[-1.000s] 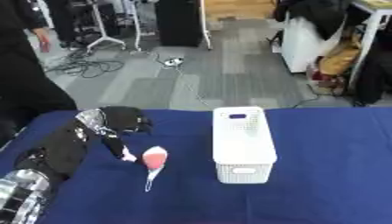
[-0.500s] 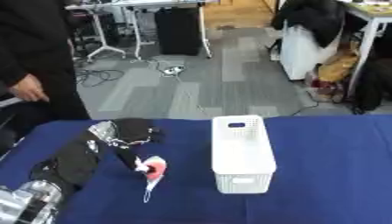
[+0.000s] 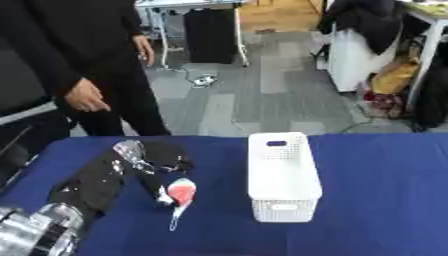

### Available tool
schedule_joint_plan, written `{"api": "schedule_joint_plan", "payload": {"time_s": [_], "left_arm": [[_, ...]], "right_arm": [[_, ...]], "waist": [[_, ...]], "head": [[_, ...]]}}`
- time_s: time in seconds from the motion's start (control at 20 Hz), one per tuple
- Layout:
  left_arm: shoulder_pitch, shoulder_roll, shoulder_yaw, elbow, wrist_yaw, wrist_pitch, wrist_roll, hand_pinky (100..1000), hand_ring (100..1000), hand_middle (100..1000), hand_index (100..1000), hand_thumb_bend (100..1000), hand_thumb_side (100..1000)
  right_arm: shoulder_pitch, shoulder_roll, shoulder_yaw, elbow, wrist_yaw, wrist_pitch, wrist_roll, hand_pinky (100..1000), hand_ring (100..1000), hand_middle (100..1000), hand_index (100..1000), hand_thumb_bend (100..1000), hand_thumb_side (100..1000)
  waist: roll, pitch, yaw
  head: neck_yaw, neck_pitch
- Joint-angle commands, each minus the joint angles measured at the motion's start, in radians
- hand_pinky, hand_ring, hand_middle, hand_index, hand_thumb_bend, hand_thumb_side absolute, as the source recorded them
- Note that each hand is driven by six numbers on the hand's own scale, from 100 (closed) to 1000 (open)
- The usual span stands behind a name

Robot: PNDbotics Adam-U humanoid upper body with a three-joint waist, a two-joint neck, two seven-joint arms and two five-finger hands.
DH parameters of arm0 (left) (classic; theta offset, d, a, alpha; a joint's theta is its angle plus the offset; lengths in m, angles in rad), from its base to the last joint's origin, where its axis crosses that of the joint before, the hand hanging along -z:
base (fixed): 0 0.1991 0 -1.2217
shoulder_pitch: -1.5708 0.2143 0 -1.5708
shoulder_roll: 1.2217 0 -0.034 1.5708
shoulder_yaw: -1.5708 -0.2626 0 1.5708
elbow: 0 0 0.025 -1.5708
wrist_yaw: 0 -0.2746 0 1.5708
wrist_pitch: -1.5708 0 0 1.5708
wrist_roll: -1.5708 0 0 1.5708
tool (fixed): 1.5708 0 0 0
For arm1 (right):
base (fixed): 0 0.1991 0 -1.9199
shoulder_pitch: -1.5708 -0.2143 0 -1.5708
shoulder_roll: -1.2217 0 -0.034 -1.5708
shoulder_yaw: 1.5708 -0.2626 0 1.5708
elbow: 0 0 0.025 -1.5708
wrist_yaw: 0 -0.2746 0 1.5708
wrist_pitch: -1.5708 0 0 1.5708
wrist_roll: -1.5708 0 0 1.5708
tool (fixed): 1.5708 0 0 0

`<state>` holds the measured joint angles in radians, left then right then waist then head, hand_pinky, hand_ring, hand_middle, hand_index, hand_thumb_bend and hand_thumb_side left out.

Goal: Pick up objects on the table and place them in the box.

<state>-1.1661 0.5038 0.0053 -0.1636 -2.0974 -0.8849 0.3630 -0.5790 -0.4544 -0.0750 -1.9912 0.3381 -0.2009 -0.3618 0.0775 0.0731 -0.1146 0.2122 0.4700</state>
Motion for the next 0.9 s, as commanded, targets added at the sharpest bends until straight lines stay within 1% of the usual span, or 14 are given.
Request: {"api": "schedule_joint_plan", "payload": {"time_s": [0.05, 0.35, 0.55, 0.65, 0.7, 0.75, 0.8, 0.9], "left_arm": [[-0.021, 0.019, 0.008, -0.025, 0.025, -0.022, -0.026, 980, 940, 927, 926, 402, 1000], [0.002, 0.001, -0.003, -0.031, 0.011, -0.022, -0.05, 987, 949, 933, 928, 414, 1000], [0.009, -0.003, -0.004, -0.054, -0.019, -0.022, -0.021, 1000, 956, 933, 929, 430, 1000], [0.015, -0.006, -0.003, -0.061, -0.038, -0.022, 0.001, 991, 940, 922, 930, 446, 1000], [0.018, -0.006, -0.002, -0.065, -0.048, -0.022, 0.012, 836, 805, 866, 923, 458, 946], [0.022, -0.005, 0.0, -0.068, -0.057, -0.022, 0.022, 639, 625, 784, 920, 468, 864], [0.026, -0.003, 0.003, -0.068, -0.066, -0.022, 0.028, 568, 567, 750, 919, 471, 830], [0.031, 0.001, 0.008, -0.069, -0.082, -0.022, 0.029, 460, 500, 695, 916, 475, 773]], "right_arm": [[-0.013, -0.02, -0.001, -0.009, -0.002, -0.002, 0.003, 231, 424, 455, 1000, 148, 1000], [-0.013, -0.021, 0.0, -0.009, -0.003, -0.007, 0.004, 231, 424, 455, 1000, 148, 1000], [-0.015, -0.019, 0.0, -0.009, -0.005, -0.009, 0.005, 231, 424, 455, 1000, 146, 1000], [-0.017, -0.018, 0.0, -0.009, -0.006, -0.01, 0.005, 232, 424, 455, 1000, 148, 1000], [-0.017, -0.018, 0.0, -0.009, -0.006, -0.011, 0.005, 232, 424, 454, 1000, 148, 1000], [-0.018, -0.017, 0.0, -0.009, -0.007, -0.012, 0.005, 232, 424, 454, 1000, 148, 1000], [-0.018, -0.017, -0.001, -0.009, -0.007, -0.012, 0.004, 232, 424, 454, 1000, 148, 1000], [-0.019, -0.017, -0.001, -0.009, -0.008, -0.013, 0.004, 232, 424, 454, 1000, 148, 1000]], "waist": [[-0.006, -0.016, 0.003], [-0.008, -0.013, 0.004], [-0.008, -0.012, 0.002], [-0.008, -0.012, 0.0], [-0.008, -0.012, -0.001], [-0.007, -0.012, -0.001], [-0.007, -0.012, -0.002], [-0.007, -0.011, -0.001]], "head": [[0.006, -0.003], [0.004, -0.005], [0.007, 0.001], [0.007, 0.002], [0.007, 0.002], [0.006, 0.002], [0.006, 0.002], [0.005, 0.002]]}}
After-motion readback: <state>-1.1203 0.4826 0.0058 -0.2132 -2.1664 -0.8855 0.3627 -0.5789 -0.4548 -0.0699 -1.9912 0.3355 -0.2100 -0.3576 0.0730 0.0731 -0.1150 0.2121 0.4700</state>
